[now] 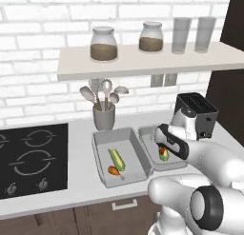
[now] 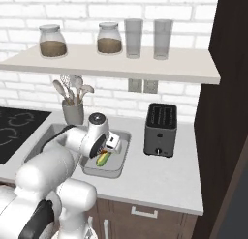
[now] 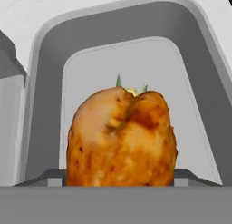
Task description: Place one corn and one chicken drumstick in each tupperware on the nearby counter, to pack two identical lunches.
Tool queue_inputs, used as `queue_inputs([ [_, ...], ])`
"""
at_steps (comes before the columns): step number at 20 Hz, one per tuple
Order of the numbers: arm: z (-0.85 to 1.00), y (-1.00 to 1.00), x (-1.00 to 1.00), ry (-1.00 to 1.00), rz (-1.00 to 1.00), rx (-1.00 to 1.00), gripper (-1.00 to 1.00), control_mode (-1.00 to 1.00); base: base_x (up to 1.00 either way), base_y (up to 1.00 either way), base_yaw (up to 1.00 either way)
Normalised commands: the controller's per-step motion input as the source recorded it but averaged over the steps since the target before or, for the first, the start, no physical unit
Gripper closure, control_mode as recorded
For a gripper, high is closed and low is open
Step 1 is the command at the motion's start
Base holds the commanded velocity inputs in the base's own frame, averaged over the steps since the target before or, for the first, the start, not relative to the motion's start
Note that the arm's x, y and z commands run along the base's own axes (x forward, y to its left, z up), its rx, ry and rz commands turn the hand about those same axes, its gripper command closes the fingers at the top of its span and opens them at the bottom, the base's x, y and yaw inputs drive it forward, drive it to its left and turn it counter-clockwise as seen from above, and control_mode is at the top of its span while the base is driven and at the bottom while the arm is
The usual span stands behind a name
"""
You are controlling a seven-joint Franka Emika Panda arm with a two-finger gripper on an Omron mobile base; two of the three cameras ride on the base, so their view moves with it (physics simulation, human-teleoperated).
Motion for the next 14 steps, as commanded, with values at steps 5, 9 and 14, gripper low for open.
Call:
queue_inputs([
  [5, -0.40, 0.00, 0.09, 0.00, 0.00, 0.00, -1.00, -1.00, 0.00, 0.00, 0.00],
  [9, -0.01, -0.06, -0.01, 0.00, 0.00, 0.00, -1.00, -1.00, 0.00, 0.00, 0.00],
  [14, 0.25, -0.16, -0.51, -0.06, 0.00, 0.00, -1.00, -1.00, 0.00, 0.00, 0.00],
])
